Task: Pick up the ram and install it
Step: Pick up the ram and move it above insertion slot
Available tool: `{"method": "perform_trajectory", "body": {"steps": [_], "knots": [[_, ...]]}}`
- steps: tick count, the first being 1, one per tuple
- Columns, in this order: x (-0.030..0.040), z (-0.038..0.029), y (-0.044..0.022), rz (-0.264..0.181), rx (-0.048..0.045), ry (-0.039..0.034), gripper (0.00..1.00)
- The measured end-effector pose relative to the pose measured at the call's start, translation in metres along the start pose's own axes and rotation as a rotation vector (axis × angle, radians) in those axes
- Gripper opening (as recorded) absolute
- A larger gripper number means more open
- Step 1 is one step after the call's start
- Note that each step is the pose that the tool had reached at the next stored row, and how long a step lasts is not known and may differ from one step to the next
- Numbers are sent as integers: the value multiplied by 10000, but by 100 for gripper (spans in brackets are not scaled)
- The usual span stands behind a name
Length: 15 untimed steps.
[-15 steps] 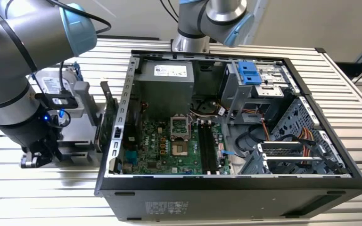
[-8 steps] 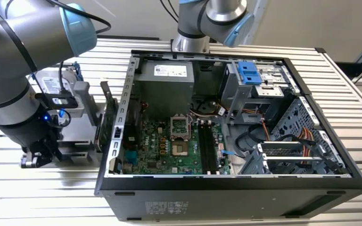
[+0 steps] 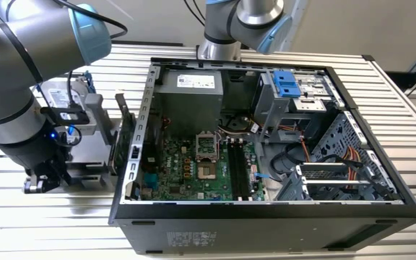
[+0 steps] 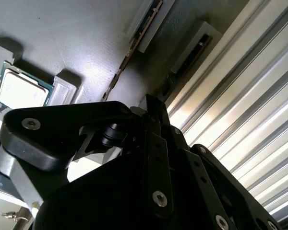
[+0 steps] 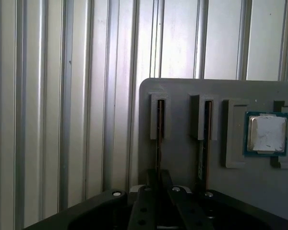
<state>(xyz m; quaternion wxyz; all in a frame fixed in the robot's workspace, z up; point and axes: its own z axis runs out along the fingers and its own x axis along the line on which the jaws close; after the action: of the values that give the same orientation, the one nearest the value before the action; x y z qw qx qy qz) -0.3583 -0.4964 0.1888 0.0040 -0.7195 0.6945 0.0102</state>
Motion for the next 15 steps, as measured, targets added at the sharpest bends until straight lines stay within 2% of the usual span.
{"method": "perform_trajectory", "body": {"steps": [4,15], "knots": [[-1,-15,0,-2,0,0,0],[-3,-140,1,-2,1,0,0]]}}
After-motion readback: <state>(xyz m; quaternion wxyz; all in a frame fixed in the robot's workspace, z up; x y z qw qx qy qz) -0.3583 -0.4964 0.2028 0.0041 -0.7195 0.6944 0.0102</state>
